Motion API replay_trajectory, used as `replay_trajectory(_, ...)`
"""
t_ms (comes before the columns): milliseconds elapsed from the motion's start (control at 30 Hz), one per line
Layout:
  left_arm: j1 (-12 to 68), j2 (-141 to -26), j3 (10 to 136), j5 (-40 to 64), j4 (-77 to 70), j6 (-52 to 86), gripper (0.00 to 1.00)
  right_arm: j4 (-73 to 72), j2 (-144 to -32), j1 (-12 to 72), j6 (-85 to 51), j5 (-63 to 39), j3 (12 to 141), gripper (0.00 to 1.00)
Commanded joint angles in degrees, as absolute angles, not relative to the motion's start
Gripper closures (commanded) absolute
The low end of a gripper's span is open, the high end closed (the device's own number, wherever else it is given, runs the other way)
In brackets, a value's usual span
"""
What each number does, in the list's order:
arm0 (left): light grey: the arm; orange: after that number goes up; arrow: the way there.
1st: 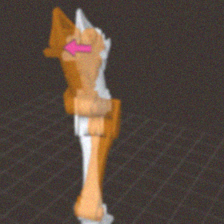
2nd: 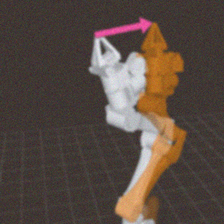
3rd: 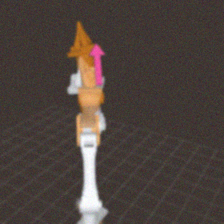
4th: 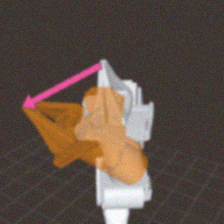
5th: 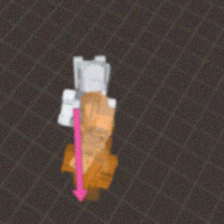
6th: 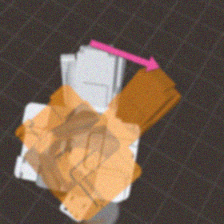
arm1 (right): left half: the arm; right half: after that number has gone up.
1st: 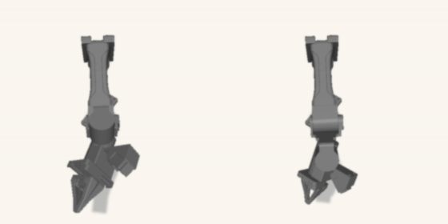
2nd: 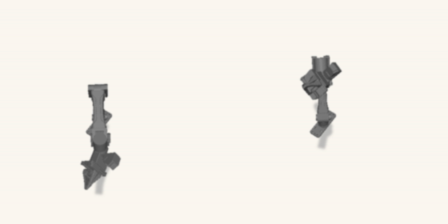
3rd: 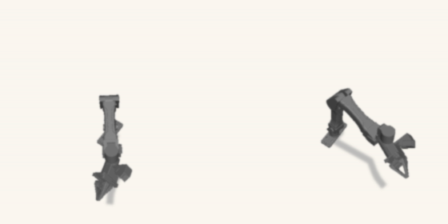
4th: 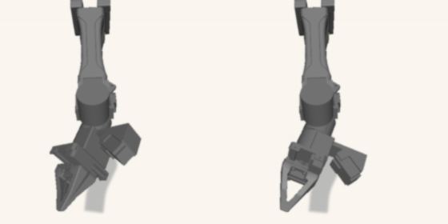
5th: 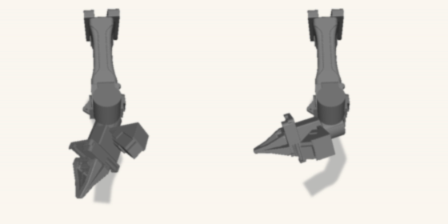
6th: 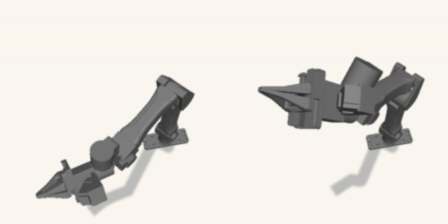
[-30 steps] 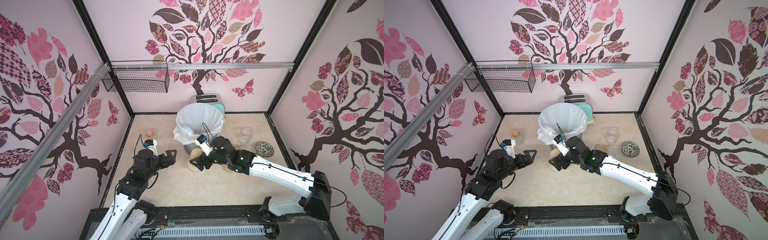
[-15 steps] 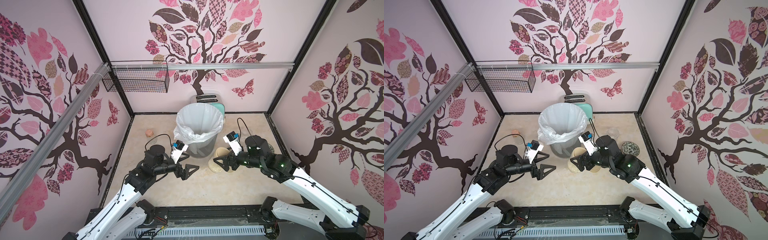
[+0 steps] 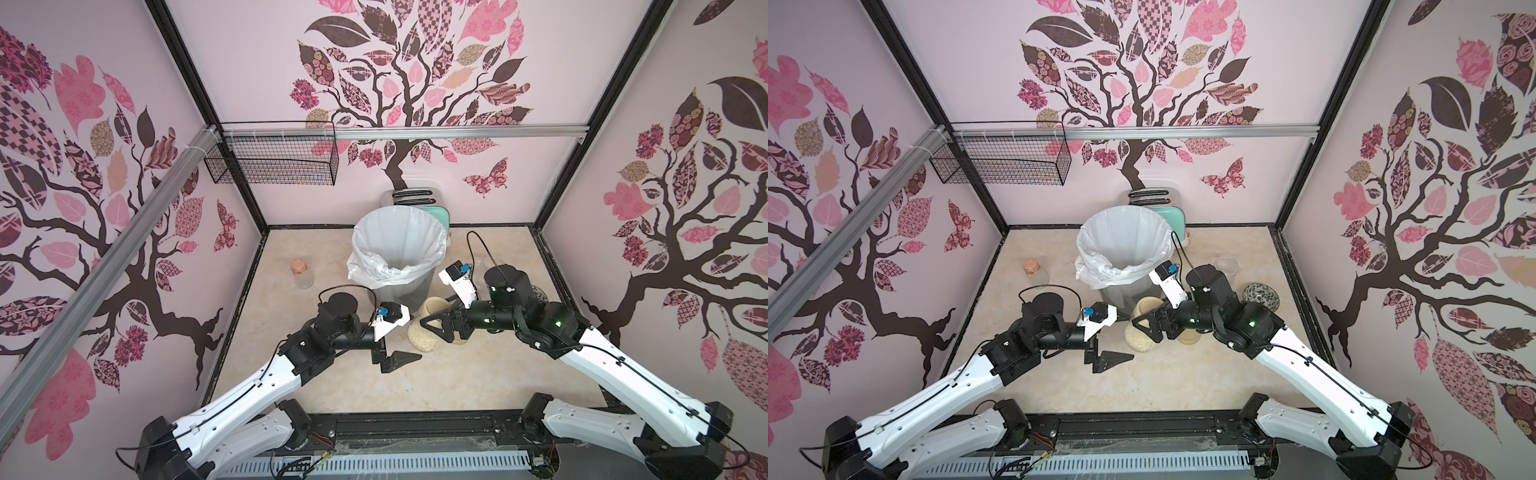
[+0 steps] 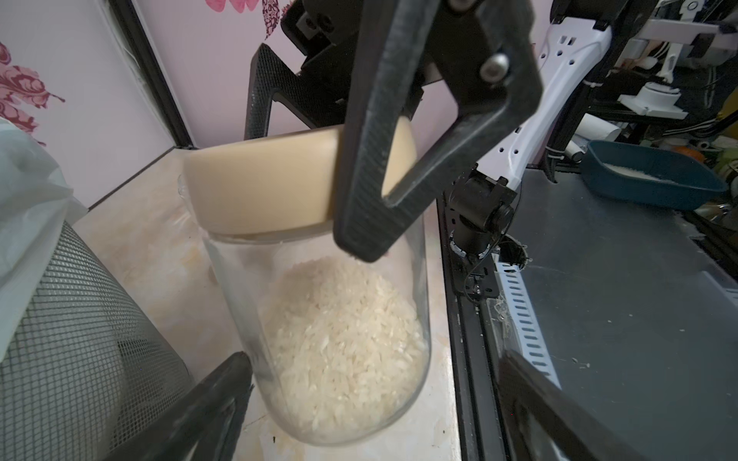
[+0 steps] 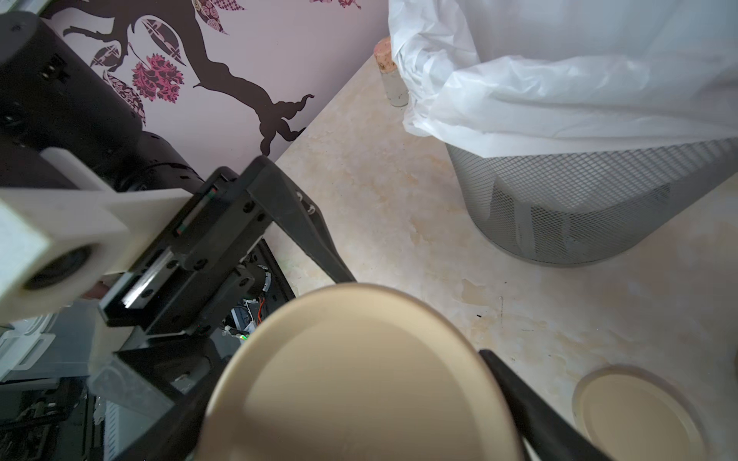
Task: Empty moldy rice from jars
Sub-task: Pick up the jar from the center of the board.
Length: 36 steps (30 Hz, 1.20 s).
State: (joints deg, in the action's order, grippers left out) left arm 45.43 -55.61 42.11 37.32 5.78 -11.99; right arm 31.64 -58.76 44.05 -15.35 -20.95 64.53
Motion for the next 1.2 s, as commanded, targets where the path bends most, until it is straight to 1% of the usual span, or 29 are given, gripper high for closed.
replay_trajectory(0,46.58,-57.12,42.39,36.63,0.24,-13.84,0.02,23.83,-57.58,43.70,-18.10,-25.23,67.26,0.38)
replay_trajectory(200,46.67,-57.86,40.68,31.28,-6.76,-11.56,0.02,22.27,-56.96,43.68,-20.23,-26.10,66.78,0.38)
replay_trajectory(400,47.01,-60.35,40.70,31.31,-8.79,-9.81,0.02,21.07,-56.30,43.60,-21.81,-25.27,66.10,0.38)
replay_trajectory(600,47.61,-62.26,40.76,28.74,-14.79,-7.05,0.02,18.02,-54.87,43.66,-24.98,-23.40,63.50,0.39)
replay_trajectory(933,49.22,-66.39,42.85,23.63,-14.98,-3.86,0.02,16.25,-53.99,43.59,-25.35,-22.77,62.62,0.39)
replay_trajectory(1000,49.28,-66.56,42.90,21.62,-14.97,-2.84,0.05,16.26,-53.71,43.65,-25.05,-22.59,62.32,0.39)
replay_trajectory(1167,49.31,-67.07,43.35,21.27,-15.12,-1.42,0.10,15.68,-53.71,43.60,-24.83,-23.26,60.61,0.38)
